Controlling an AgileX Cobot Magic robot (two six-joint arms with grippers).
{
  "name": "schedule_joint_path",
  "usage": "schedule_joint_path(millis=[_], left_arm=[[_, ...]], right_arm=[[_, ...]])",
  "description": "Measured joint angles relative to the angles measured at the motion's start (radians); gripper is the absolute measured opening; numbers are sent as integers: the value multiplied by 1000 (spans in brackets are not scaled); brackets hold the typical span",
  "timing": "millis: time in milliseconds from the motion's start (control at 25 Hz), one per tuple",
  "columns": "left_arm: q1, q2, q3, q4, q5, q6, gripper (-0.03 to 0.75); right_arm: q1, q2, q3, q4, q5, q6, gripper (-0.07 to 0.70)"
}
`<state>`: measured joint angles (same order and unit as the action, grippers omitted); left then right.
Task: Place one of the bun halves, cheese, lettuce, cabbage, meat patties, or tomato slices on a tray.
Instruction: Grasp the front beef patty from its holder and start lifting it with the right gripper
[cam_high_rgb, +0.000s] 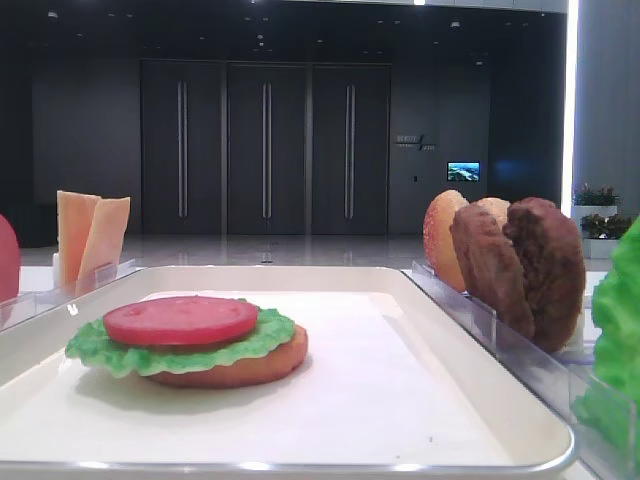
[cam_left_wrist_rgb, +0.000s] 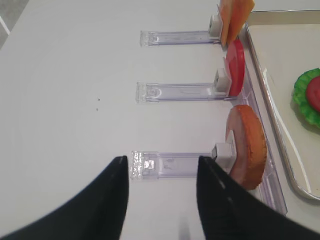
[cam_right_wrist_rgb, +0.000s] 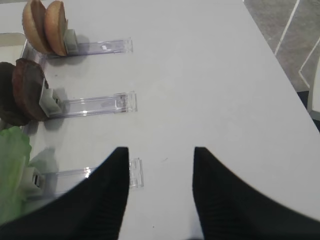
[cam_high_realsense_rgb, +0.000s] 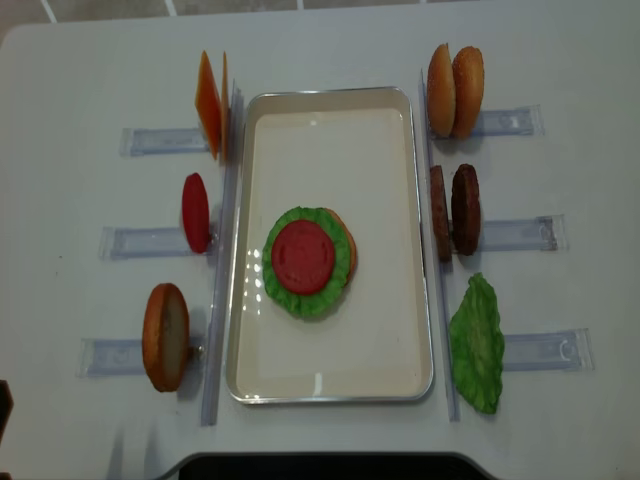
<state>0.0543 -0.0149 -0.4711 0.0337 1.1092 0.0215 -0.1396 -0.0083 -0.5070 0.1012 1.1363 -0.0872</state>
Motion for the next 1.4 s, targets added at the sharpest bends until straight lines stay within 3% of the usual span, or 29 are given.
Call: schedule_joint_path(millis=[1080, 1240, 1400], left_arm=[[0, 0, 0, 0, 0, 0, 345], [0, 0, 0, 0, 0, 0, 345], [0, 0, 0, 0, 0, 0, 345]], right_arm=[[0, 17, 0, 3, -2, 20, 283], [0, 285, -17, -13, -29, 73, 274], [0, 685, -117, -22, -115, 73, 272]])
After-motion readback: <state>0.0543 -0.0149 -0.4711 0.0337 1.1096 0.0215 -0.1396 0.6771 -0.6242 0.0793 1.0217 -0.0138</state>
